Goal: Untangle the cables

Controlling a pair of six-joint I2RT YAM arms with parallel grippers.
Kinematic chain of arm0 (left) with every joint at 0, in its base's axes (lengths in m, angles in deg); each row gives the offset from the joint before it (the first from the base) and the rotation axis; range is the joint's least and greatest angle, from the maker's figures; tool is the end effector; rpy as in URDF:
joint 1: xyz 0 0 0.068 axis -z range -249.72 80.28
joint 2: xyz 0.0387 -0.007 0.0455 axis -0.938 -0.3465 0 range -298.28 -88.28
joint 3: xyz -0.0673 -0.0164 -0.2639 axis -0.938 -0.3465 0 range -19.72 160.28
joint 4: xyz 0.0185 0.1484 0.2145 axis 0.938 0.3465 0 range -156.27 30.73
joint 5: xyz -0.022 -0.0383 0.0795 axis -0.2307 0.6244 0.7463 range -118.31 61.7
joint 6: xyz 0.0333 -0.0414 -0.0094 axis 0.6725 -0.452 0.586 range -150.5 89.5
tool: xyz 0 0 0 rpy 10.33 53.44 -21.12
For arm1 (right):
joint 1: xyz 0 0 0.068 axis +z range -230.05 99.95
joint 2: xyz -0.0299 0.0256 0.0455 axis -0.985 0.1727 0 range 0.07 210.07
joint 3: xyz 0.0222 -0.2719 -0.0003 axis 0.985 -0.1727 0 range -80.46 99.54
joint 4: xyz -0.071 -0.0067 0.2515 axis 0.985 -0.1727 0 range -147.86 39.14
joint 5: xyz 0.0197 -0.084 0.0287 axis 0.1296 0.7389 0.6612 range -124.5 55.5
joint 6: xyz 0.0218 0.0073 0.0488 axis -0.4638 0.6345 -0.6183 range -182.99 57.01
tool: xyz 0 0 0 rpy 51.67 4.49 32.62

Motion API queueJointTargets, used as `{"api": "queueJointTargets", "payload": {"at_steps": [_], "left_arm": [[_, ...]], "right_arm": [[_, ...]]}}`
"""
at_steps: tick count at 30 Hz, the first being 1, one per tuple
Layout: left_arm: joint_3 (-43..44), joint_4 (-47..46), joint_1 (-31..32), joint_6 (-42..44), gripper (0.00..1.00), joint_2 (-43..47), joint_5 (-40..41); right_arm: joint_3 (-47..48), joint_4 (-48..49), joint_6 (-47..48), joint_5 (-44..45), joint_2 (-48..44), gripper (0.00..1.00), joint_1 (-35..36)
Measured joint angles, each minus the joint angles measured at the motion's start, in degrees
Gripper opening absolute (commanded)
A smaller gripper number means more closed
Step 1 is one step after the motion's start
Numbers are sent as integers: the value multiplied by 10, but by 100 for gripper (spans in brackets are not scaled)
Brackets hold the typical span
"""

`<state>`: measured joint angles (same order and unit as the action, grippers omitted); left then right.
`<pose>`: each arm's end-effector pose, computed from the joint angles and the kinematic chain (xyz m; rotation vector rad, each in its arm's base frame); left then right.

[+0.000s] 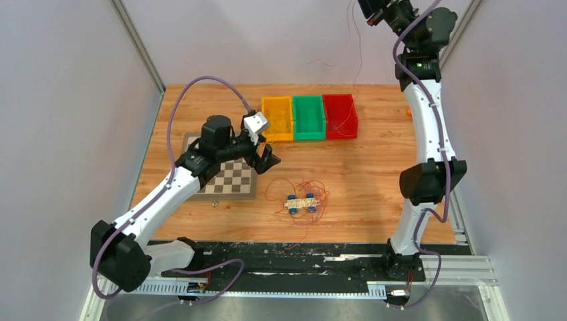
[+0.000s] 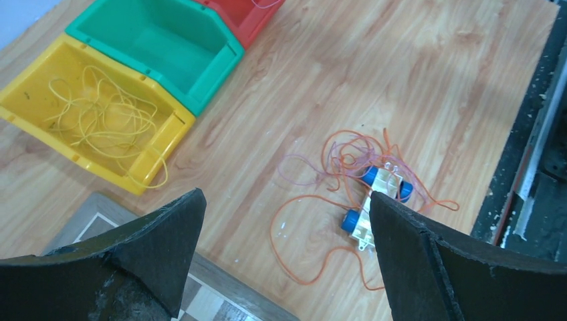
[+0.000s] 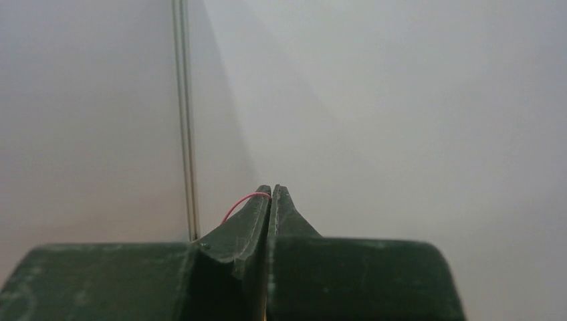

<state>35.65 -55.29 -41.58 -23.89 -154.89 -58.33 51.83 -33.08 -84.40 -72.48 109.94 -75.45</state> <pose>0.2246 -0.1404 0.3272 0.9169 1.7547 -0.7578 0.3883 0.0532 0.5766 -0.5006 0.9357 0.6991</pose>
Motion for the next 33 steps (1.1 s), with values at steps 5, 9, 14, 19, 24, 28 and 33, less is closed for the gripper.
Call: {"api": "queueJointTargets", "payload": {"at_steps": [5,9,14,19,24,28,33], "left_arm": [[24,-8,-7,2,100,-55,22],[39,-11,-20,-3,100,-89,33],[55,-11,-31,-7,100,-111,51],[62,-10,-42,-11,100,-118,64],[62,-9,-47,-16,100,-124,70],[63,-5,-47,-19,100,-132,74],[66,2,-47,-20,100,-141,83]], "right_arm": [[-50,-21,34,-12,50,0,-26],[-91,-43,60,-42,79,0,-41],[-145,-86,107,-85,99,0,-52],[-218,-120,142,-117,100,0,-58],[-236,-150,168,-124,118,0,-62],[-225,-165,196,-118,151,0,-62],[-205,-196,244,-71,202,0,-50]]}}
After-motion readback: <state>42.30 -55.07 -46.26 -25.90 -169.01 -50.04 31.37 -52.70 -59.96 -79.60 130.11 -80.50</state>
